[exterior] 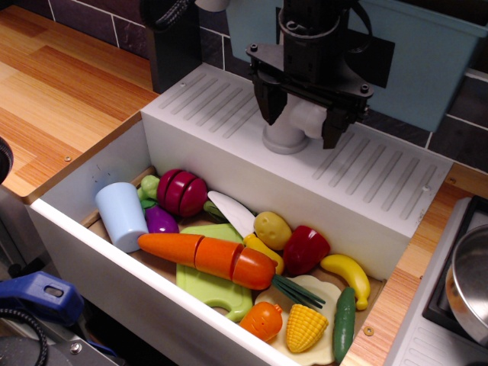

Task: Turn lever vertical to front

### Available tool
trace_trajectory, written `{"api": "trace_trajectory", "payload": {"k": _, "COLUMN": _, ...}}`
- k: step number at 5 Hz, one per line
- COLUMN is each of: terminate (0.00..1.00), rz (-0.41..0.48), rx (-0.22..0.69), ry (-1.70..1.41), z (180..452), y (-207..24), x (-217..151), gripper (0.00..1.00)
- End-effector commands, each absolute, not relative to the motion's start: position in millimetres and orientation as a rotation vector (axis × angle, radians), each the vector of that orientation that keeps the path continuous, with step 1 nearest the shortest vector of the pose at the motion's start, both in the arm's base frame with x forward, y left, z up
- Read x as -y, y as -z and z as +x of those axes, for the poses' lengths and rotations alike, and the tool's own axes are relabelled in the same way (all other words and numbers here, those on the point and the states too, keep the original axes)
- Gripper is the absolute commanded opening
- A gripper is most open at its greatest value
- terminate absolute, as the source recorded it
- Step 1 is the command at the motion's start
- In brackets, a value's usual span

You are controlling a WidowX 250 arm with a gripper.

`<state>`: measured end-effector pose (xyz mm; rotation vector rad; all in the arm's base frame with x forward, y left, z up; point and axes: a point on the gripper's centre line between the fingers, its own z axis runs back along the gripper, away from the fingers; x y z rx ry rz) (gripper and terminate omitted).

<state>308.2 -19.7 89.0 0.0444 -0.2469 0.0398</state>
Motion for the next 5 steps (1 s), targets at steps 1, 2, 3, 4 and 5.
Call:
{"api": "trace_trajectory", "payload": {"k": 1, "terminate": 0.0, "rz": 0.044, "rx": 0.247, "ry": -0.04, "z": 308.2, "y": -89.0, "x": 19.7, "gripper": 1.0}}
{"api": "trace_trajectory", "payload": {"k": 2, "terminate": 0.0, "rz": 0.068, "rx": 0.298, "ry": -0.025, "z": 323.2, "y": -92.7, "x": 21.8, "gripper": 1.0}}
{"api": "trace_trajectory", "payload": {"k": 3, "terminate": 0.0, "rz": 0.088, "rx": 0.348, "ry": 0.002, "z": 336.1, "y": -95.6, "x": 23.2, "gripper": 1.0}}
{"api": "trace_trajectory", "payload": {"k": 4, "terminate": 0.0, "rz": 0.099, "rx": 0.371, "ry": 0.04, "z": 350.0, "y": -104.0, "x": 23.1, "gripper": 1.0}}
{"api": "trace_trajectory", "payload": {"k": 5, "terminate": 0.0, "rz": 0.125, "rx": 0.395, "ry": 0.059, "z": 361.4, "y": -111.0, "x": 25.9, "gripper": 1.0}}
